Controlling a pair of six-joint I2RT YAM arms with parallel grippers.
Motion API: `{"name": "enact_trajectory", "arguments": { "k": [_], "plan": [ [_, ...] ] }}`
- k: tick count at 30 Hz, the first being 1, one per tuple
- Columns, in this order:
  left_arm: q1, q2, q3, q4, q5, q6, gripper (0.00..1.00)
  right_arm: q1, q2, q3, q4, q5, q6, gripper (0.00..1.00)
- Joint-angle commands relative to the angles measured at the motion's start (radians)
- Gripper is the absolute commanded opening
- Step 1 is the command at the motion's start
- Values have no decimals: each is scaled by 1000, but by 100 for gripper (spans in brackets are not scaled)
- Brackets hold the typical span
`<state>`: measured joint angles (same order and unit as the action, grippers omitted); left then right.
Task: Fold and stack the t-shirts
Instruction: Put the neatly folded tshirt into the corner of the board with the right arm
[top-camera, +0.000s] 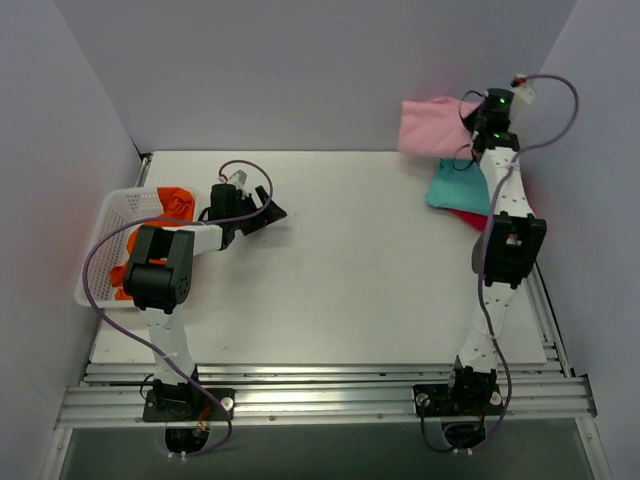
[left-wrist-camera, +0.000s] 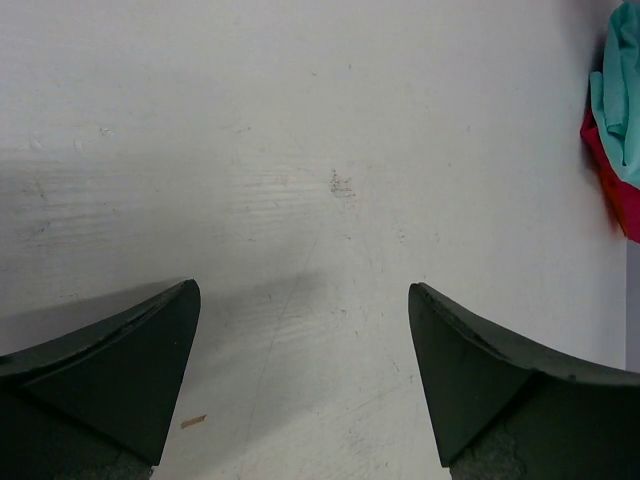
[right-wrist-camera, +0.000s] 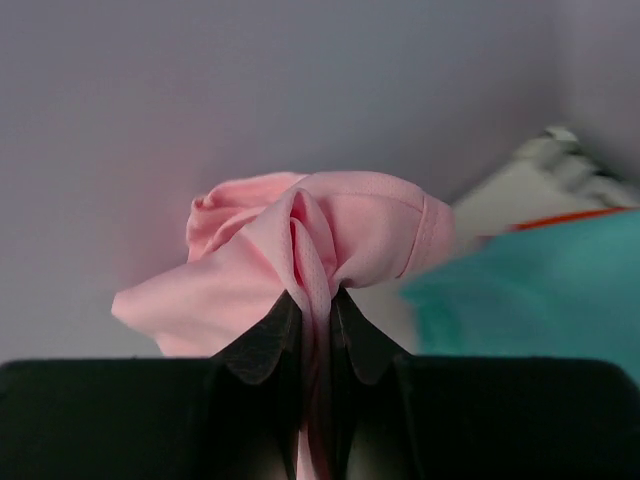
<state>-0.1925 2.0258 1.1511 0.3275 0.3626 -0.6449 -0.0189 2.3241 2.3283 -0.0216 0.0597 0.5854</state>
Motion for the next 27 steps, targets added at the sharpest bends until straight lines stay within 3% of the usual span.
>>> {"name": "enact_trajectory", "arguments": {
  "k": [1, 7, 10, 19, 27],
  "plan": [
    [-18, -13, 28, 76, 39, -4, 94, -105, -205, -261, 4, 60, 4, 0],
    [-45, 16, 35, 84, 47, -7, 94, -134, -469, -757, 161, 167, -6, 0],
    [-51, 10, 27, 85, 47, -6, 94, -142, -512, -869, 160, 174, 23, 0],
    [-71, -16, 21, 65, 52, 19, 94, -148, -516, -934, 115, 253, 83, 0],
    [-76, -10, 21, 67, 55, 30, 94, -257, -505, -963, 86, 333, 158, 0]
  ]
}}
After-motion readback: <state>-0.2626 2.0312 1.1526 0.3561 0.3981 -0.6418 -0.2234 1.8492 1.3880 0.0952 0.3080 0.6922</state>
